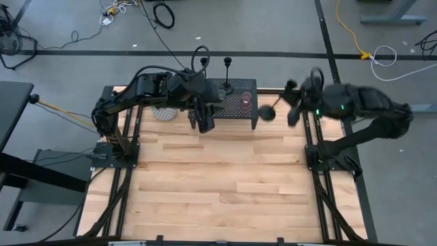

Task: Pick & Place candle stick holders
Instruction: Put the black candle holder on the shelf aligned with the other black candle holders

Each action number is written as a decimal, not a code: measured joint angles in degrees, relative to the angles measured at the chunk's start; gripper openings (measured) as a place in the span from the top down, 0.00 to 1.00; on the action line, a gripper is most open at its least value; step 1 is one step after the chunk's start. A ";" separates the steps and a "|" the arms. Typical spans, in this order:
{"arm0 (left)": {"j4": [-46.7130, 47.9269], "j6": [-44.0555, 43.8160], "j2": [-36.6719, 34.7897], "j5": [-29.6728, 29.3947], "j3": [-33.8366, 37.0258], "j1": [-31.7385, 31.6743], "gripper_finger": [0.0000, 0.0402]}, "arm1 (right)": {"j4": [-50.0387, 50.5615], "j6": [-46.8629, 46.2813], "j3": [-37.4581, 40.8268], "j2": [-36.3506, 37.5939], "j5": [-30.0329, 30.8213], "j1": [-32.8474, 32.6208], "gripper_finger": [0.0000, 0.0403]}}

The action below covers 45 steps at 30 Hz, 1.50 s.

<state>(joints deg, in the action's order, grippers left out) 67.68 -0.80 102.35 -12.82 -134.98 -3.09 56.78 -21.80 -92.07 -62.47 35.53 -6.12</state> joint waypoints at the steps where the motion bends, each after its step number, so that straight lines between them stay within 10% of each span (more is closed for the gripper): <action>1: -0.07 -0.02 0.00 0.67 0.00 0.00 0.70 | 0.52 0.48 -1.59 -0.74 -0.20 2.31 1.00; 21: -1.46 -0.05 0.00 3.47 0.00 0.39 0.70 | -11.79 24.99 -6.80 -17.58 -40.55 46.67 1.00; 45: -5.12 0.02 0.02 3.43 0.00 0.26 0.70 | -17.04 26.60 -6.80 -31.84 -48.50 50.50 1.00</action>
<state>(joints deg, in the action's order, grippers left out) 62.56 -0.78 102.37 -9.39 -134.98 -2.83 39.75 4.80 -98.87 -94.30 -12.97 44.38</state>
